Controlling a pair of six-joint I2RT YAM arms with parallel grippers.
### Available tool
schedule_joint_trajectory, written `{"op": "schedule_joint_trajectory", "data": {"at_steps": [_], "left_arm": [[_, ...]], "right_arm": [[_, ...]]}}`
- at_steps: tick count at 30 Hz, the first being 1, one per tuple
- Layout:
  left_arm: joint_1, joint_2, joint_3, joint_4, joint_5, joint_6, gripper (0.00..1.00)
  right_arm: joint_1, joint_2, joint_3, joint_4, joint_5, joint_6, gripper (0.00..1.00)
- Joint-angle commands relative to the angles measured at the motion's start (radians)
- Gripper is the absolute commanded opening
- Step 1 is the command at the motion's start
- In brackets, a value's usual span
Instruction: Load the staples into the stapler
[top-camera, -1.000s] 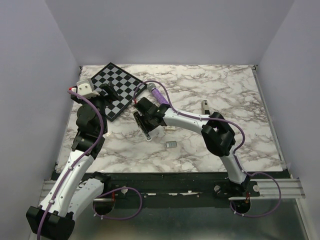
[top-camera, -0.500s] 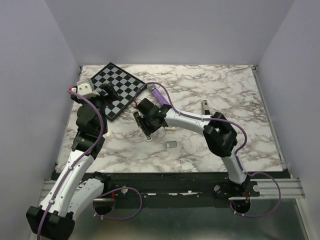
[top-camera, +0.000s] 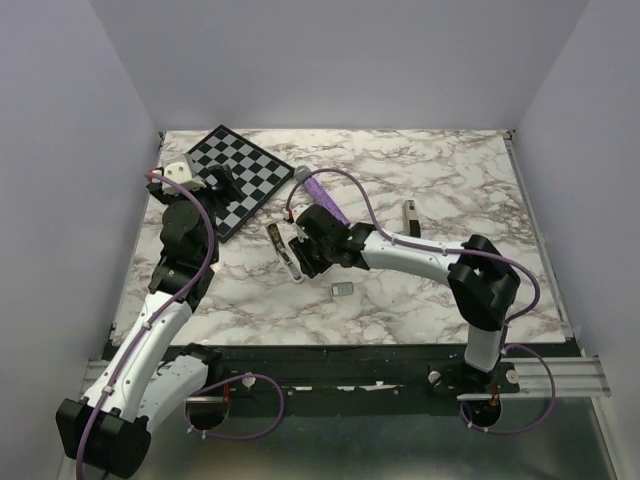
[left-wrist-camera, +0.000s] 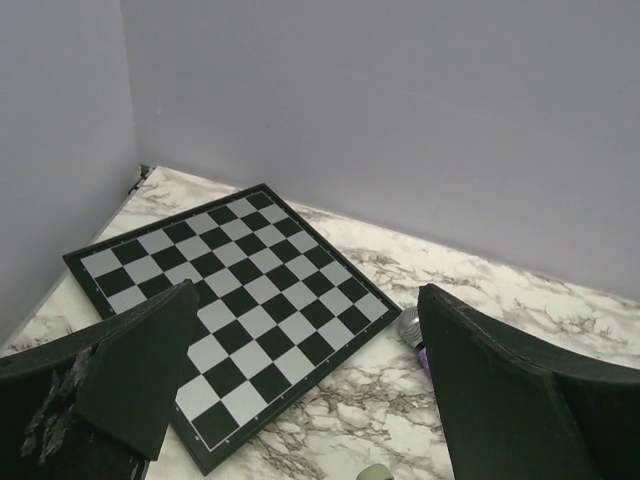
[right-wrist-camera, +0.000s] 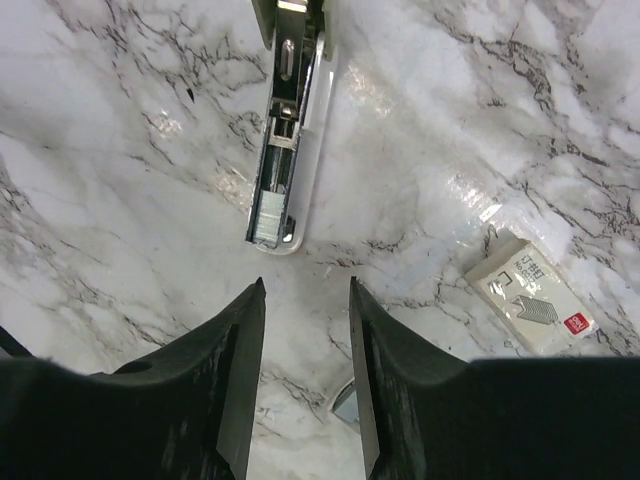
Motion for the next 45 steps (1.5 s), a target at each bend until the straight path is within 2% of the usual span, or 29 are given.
{"op": "schedule_joint_trajectory", "data": {"at_steps": [1, 7, 11, 17, 26, 29, 38, 45], "left_arm": [[0.004, 0.061, 0.029, -0.029, 0.041, -0.042, 0.99], [0.005, 0.167, 0.119, -0.158, 0.107, -0.105, 0.99], [0.005, 0.246, 0.173, -0.238, 0.147, -0.136, 0.99], [0.016, 0.357, 0.259, -0.377, 0.176, -0.228, 0.99], [0.016, 0.529, 0.383, -0.603, 0.340, -0.294, 0.99], [0.016, 0.588, 0.418, -0.677, 0.378, -0.315, 0.95], [0.016, 0.667, 0.431, -0.714, 0.444, -0.337, 0.92], [0.016, 0.705, 0.428, -0.701, 0.475, -0.354, 0.91]], "right_arm": [[0.016, -0.053, -0.094, 0.207, -0.002, -0.022, 0.47], [0.062, -0.084, -0.217, 0.396, 0.059, 0.012, 0.47], [0.071, -0.117, -0.303, 0.568, 0.130, 0.019, 0.53], [0.085, -0.130, -0.432, 0.748, 0.194, 0.042, 0.55], [0.100, -0.119, -0.577, 1.029, 0.184, -0.005, 0.55], [0.113, -0.105, -0.599, 1.107, 0.182, -0.037, 0.55], [0.119, -0.036, -0.584, 1.173, 0.239, -0.053, 0.55], [0.119, 0.002, -0.544, 1.131, 0.283, -0.036, 0.54]]}}
